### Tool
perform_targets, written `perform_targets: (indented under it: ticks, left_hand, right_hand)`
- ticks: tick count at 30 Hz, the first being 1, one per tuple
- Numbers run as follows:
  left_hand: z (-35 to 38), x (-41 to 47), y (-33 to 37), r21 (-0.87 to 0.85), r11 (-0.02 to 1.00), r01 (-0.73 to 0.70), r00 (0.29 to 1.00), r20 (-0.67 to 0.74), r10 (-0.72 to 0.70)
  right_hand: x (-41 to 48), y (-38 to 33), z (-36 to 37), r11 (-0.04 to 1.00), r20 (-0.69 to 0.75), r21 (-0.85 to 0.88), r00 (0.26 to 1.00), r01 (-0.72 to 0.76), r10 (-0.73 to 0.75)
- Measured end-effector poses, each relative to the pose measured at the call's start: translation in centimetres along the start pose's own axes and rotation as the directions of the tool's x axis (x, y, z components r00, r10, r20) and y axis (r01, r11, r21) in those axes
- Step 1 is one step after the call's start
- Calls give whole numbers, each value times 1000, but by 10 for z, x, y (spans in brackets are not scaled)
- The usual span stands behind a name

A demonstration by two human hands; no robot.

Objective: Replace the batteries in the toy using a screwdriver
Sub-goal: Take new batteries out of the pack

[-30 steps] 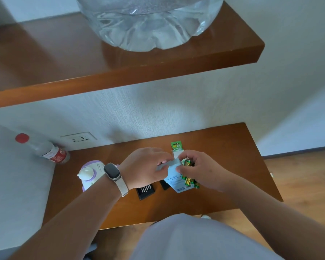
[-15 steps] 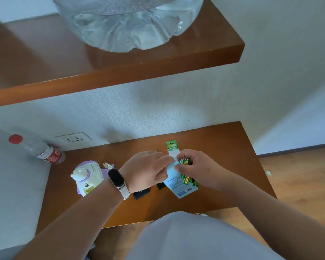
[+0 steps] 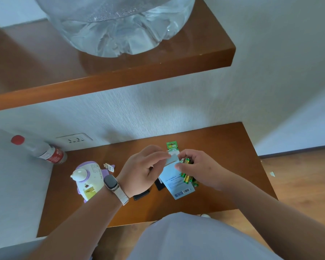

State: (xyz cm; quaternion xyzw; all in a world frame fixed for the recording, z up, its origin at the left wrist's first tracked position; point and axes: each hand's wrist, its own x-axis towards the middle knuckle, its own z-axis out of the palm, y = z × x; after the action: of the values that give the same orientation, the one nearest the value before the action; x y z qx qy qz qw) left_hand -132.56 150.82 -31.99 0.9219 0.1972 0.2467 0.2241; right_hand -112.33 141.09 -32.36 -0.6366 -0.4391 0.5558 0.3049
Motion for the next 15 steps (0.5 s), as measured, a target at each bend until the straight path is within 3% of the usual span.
perform_targets:
  ticks: [4,15]
  left_hand:
    - [2,-11,1,56,997,-51,999,11,51]
    - [16,-29,8,-64,969,238,966,-88,-244]
  right_hand:
    - [-1,-4,-6,999,-20,40,1000,11,-11]
    - [-4,-8,-3,998,22,62,1000,17,-18]
